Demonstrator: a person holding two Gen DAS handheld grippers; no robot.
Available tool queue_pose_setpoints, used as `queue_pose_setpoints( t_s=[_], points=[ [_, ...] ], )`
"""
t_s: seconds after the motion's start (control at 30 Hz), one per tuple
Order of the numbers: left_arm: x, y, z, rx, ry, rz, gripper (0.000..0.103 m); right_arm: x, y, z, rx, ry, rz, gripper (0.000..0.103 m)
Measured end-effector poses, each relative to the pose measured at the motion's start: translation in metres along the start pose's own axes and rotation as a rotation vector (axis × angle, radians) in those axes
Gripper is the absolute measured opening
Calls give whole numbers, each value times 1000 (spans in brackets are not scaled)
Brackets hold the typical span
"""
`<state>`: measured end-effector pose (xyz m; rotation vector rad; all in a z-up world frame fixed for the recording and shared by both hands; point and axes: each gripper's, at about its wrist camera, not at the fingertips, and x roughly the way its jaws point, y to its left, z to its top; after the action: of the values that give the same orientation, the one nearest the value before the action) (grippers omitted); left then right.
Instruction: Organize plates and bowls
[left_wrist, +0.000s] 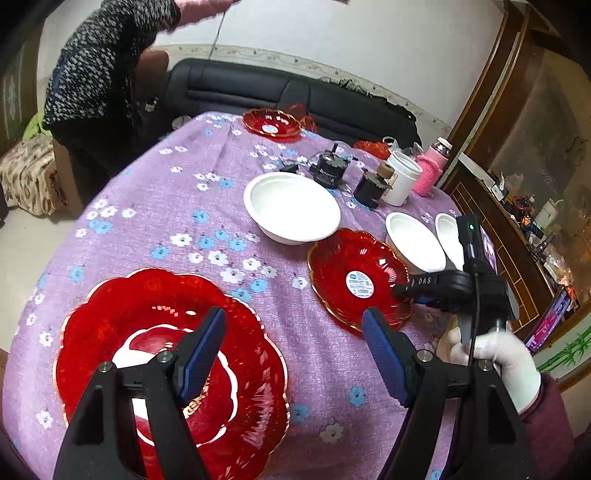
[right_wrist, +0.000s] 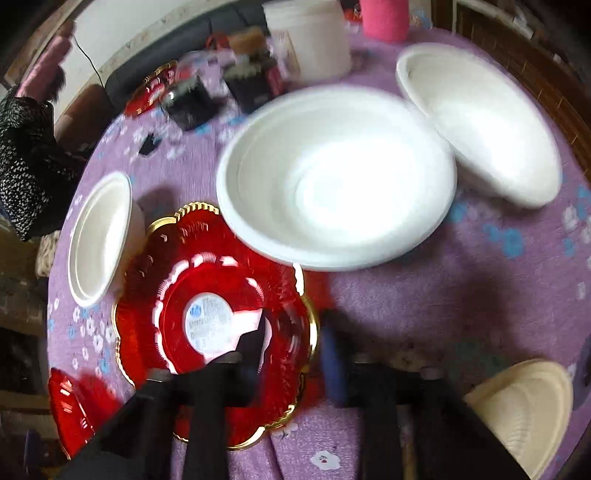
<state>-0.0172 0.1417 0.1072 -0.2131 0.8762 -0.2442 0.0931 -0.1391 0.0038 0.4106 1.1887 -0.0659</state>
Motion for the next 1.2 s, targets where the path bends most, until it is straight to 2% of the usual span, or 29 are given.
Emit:
queue_pose_setpoints(
  t_s=[0.07, 0.27, 0.37, 0.47, 0.53, 0.57, 0.87, 0.93, 1.03, 1.1, 1.2],
  points=[
    [9, -2, 5, -6, 30, -10, 75, -3, -4, -3, -11, 4, 24, 15],
    [45, -25, 16, 19, 93, -15, 75, -21, -5, -22, -147, 2, -63, 14],
    [70, -38, 18, 19, 149, -33, 75, -24, -14, -25, -143, 52, -22, 14],
    [99, -49, 18, 21, 211, -15, 74, -25, -20, -26, -150, 90, 22, 14],
    [117, -52, 20, 7, 242, 7, 57, -25, -22, -27, -155, 101, 37, 14],
    [124, -53, 21, -4, 258, 20, 52, -25, -24, -27, -154, 101, 38, 14],
    [167, -55, 26, -31, 327, 37, 50, -15, -31, -22, -129, 101, 50, 16],
    [171, -59, 23, -10, 335, 48, 38, -11, -30, -20, -120, 99, 55, 17],
    [168, -63, 22, 8, 310, 73, 30, -12, -28, -22, -129, 73, 35, 17],
    [163, -61, 22, -3, 303, 68, 28, -15, -28, -23, -131, 48, 18, 17],
    [144, -62, 24, -4, 255, 54, 28, -22, -30, -27, -124, 19, 38, 17]
  ],
)
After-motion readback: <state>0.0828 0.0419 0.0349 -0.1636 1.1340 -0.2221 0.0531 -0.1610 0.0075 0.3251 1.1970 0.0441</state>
